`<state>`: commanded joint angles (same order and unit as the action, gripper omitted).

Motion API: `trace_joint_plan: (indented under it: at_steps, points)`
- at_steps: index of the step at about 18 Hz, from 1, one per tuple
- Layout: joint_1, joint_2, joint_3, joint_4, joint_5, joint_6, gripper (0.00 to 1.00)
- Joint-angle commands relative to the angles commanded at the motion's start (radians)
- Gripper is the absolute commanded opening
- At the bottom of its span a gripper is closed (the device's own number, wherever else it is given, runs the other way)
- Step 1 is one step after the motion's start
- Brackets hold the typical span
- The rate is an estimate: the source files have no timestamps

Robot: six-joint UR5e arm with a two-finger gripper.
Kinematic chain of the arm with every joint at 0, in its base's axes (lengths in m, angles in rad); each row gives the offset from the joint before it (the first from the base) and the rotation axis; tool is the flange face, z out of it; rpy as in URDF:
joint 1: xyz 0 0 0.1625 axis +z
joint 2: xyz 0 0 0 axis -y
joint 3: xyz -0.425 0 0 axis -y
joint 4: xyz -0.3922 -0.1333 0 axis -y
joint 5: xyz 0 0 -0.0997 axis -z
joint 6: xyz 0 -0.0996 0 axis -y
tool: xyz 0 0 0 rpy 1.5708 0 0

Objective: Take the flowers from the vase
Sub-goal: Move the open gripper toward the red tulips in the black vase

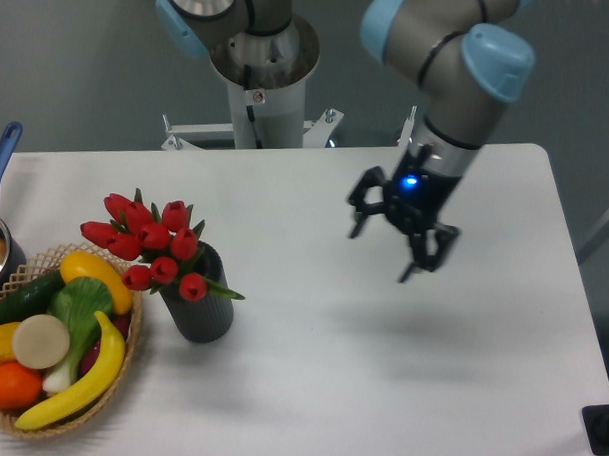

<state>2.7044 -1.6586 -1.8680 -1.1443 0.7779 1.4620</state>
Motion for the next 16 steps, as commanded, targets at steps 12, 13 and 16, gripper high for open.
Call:
trace_joint_plan:
  at_steps: [12, 13, 16]
  points:
    - [-0.150, -0.041, -0.062, 0.009, -0.156, -0.084, 1.00]
    - [-0.153, -0.044, -0.062, 0.011, -0.187, -0.097, 1.00]
    - [-0.158, -0.061, -0.063, 0.023, -0.256, -0.098, 1.00]
